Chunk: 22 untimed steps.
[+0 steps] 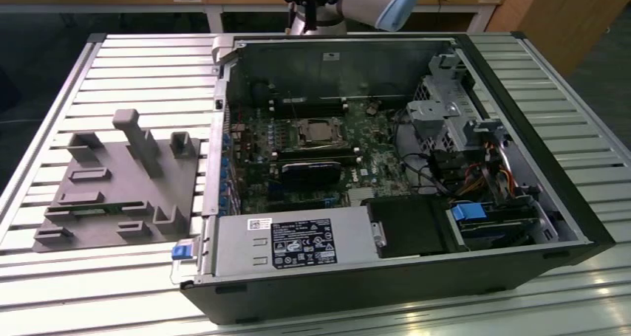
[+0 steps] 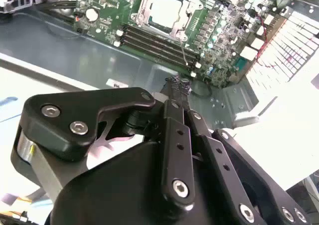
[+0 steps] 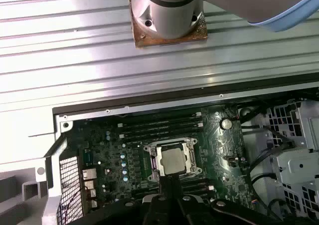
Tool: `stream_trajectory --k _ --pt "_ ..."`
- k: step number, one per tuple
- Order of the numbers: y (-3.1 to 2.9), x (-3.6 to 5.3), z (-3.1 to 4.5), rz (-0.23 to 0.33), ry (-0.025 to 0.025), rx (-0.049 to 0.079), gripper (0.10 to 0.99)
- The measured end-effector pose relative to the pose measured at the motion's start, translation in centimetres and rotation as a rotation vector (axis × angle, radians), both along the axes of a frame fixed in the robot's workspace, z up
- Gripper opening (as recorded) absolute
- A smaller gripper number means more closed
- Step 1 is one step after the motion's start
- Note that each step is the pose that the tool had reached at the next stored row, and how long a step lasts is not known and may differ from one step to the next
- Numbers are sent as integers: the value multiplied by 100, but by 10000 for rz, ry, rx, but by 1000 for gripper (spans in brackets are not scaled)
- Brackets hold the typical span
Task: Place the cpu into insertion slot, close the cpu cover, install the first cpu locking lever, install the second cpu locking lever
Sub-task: 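Close the cpu cover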
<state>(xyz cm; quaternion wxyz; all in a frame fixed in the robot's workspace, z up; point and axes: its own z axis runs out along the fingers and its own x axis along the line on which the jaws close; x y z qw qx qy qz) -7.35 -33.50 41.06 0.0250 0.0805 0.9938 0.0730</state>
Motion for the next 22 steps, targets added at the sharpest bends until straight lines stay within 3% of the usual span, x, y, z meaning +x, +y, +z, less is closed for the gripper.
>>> stream_trajectory --k 15,22 --pt "0 0 681 0 0 1 106" --pt "0 0 687 0 0 -1 106"
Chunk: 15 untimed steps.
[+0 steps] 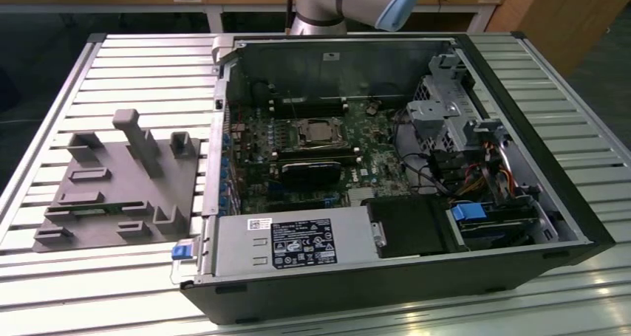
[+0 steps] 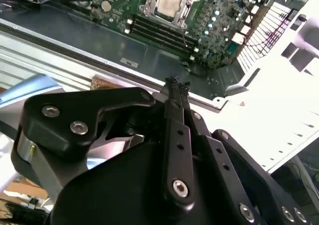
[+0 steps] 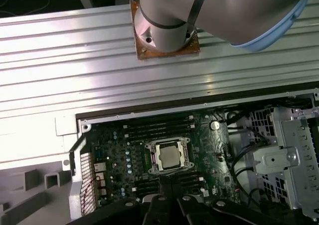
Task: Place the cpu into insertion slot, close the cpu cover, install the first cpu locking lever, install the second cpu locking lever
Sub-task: 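Close the cpu cover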
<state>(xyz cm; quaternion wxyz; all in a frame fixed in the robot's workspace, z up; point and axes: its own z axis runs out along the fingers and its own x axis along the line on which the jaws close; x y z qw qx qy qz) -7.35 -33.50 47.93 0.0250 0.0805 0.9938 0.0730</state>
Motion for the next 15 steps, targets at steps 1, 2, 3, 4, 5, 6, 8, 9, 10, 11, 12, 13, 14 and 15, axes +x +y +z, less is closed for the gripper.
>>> stream_trajectory --k 1,2,3,4,5,6,8,9,10,11,12,13,14,15 --pt "0 0 -3 0 -2 1 106" --pt "0 0 -6 0 -2 -3 106" --pt "0 0 -11 0 -1 -9 106" --pt "0 0 -16 0 0 -16 106" --pt "0 0 -19 0 0 -21 106" --pt "0 0 -19 0 -1 -22 106" --pt "0 0 -19 0 0 -23 106" --pt "0 0 -19 0 0 -24 106" --pt "0 0 -19 0 0 -24 106" --pt "0 0 -19 -1 0 -24 106" --pt "0 0 -19 0 -1 -24 106" --pt "0 0 -19 0 -1 -24 106" --pt "0 0 -19 0 0 -24 106" --pt "0 0 -22 0 -2 -23 106"
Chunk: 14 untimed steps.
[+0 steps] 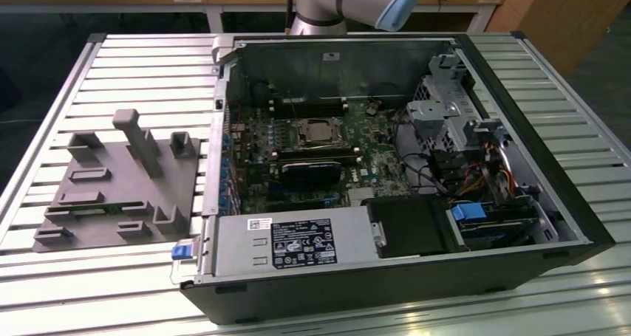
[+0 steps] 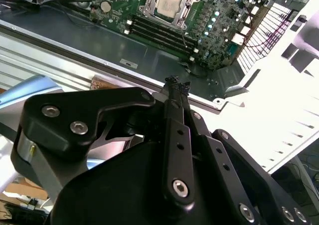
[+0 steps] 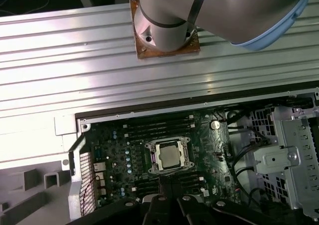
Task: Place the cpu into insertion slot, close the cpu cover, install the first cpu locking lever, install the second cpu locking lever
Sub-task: 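Close the cpu cover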
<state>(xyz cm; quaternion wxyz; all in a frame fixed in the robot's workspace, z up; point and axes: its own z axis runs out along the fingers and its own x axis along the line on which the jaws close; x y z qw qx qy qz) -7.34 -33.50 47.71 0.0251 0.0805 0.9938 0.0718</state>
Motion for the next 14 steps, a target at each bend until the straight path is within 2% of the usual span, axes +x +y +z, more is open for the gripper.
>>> stream_trajectory --k 6,14 --pt "0 0 -46 0 2 -2 106" --pt "0 0 -185 0 1 -1 106"
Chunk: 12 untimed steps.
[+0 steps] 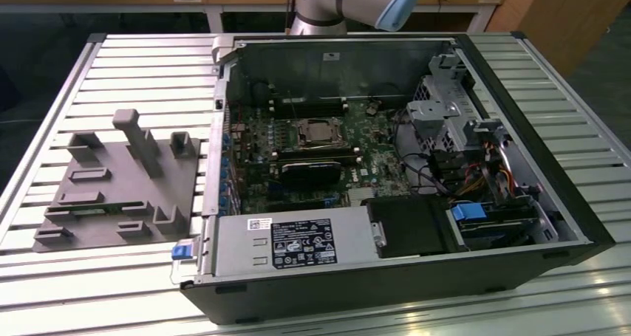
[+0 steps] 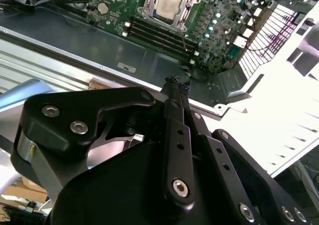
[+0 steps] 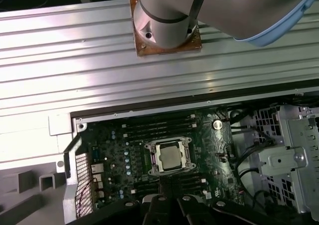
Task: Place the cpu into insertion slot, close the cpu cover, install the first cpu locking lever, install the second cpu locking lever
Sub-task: 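Close the cpu cover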
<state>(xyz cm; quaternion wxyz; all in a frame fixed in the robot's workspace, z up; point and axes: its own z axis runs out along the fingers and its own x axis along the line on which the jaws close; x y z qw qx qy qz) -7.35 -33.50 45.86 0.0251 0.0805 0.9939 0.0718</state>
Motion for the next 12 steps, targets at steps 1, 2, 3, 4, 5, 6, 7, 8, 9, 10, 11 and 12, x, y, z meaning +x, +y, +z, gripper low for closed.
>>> stream_trajectory --k 1,2,3,4,5,6,7,8,9,10,11,12 --pt "0 0 -18 0 0 1 106" --pt "0 0 -36 0 0 1 106" --pt "0 0 -54 0 0 0 106" --pt "0 0 -73 0 0 0 106" --pt "0 0 -90 0 0 0 106" --pt "0 0 -106 0 0 0 106" --pt "0 0 -119 0 0 0 106" --pt "0 0 -132 0 0 0 106" --pt "0 0 -145 0 0 1 106" --pt "0 0 -160 0 1 -1 106" --pt "0 0 -224 0 1 -1 106" --pt "0 0 -239 0 1 -1 106"
